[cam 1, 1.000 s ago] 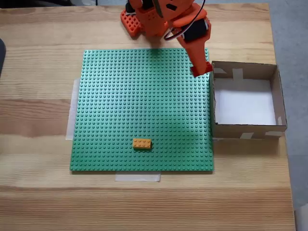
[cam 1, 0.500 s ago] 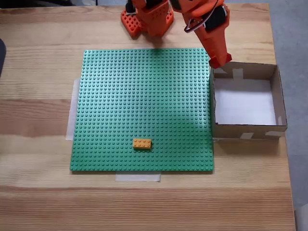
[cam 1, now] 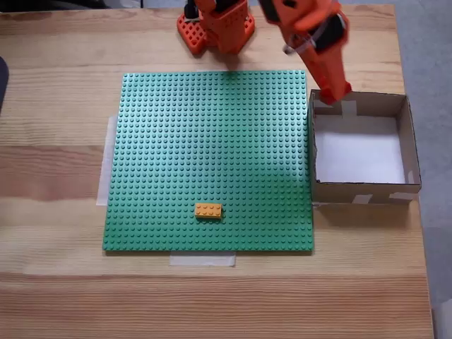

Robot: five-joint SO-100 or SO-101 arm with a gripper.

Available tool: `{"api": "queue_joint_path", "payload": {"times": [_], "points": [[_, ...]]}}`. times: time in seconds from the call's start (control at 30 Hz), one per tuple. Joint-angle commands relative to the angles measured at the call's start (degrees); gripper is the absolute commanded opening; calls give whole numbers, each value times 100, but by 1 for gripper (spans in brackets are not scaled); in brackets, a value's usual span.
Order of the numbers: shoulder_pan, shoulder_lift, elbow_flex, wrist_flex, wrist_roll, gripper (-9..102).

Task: Pick the red lego block and put it in the box.

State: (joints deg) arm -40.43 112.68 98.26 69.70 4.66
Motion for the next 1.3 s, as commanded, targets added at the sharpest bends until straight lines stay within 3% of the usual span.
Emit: {"api": "queue_joint_path", "payload": {"times": [0.0, 1.27], "points": [[-18, -193, -360, -18, 9, -1], [-378, -2602, -1652, -44, 26, -1]]}}
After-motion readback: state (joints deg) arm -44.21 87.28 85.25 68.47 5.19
